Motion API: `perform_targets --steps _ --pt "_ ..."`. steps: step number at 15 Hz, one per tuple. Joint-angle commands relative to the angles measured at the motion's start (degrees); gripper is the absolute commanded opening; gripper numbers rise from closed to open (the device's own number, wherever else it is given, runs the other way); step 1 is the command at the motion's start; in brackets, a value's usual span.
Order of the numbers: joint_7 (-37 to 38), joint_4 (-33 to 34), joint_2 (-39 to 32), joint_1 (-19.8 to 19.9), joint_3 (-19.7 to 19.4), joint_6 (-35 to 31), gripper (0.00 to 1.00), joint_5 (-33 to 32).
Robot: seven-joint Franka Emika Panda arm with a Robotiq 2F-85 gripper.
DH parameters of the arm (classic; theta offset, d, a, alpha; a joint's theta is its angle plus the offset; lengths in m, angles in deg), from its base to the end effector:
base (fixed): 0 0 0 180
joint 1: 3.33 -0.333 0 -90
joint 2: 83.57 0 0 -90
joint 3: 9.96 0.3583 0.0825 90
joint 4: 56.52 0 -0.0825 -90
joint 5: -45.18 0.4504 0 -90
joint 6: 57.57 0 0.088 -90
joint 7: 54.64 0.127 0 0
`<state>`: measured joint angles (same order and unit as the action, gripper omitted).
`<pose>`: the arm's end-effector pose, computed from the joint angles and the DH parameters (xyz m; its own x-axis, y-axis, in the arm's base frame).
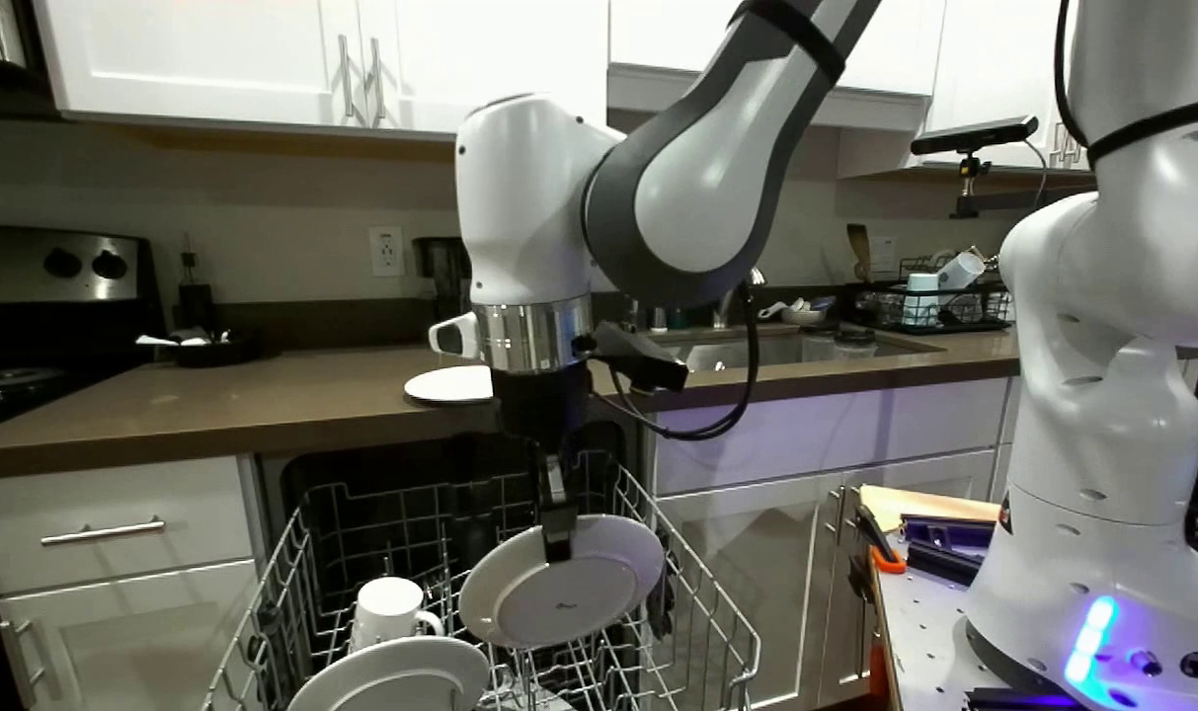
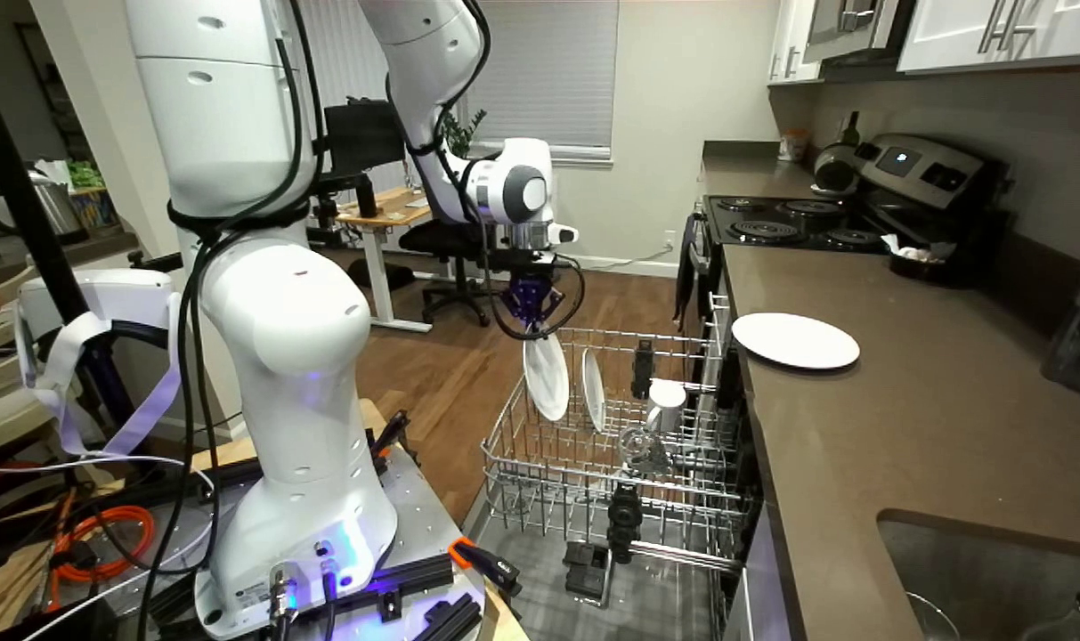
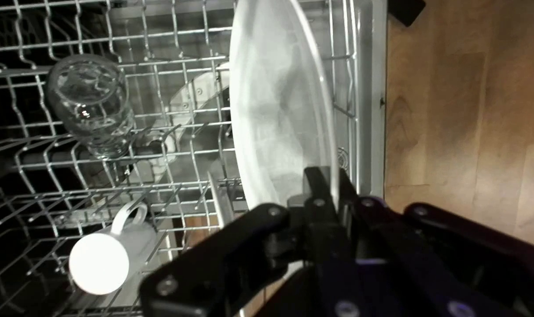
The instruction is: Take the right white plate and put it on the white plate on the countertop
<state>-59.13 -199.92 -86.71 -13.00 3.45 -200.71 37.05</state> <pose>0.4595 0.1962 0.2248 0.8262 0.5595 -0.0658 0.5630 -0.8242 0.0606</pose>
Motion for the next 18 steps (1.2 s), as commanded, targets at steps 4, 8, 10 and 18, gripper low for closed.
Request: perform_targets --steps 4,8,10,18 --pt "19.4 -4.2 8.3 -0.9 -0.7 -5.0 0.07 -23.7" --pt "33.9 -2.4 9.4 0.4 0.2 -3.5 0.07 -41.5" --pt "40.1 -1.2 9.1 0.6 0.4 -2.0 0.07 -48.8" --pt "53.0 8.5 2.5 0.2 -1.7 8.2 0.07 -63.8"
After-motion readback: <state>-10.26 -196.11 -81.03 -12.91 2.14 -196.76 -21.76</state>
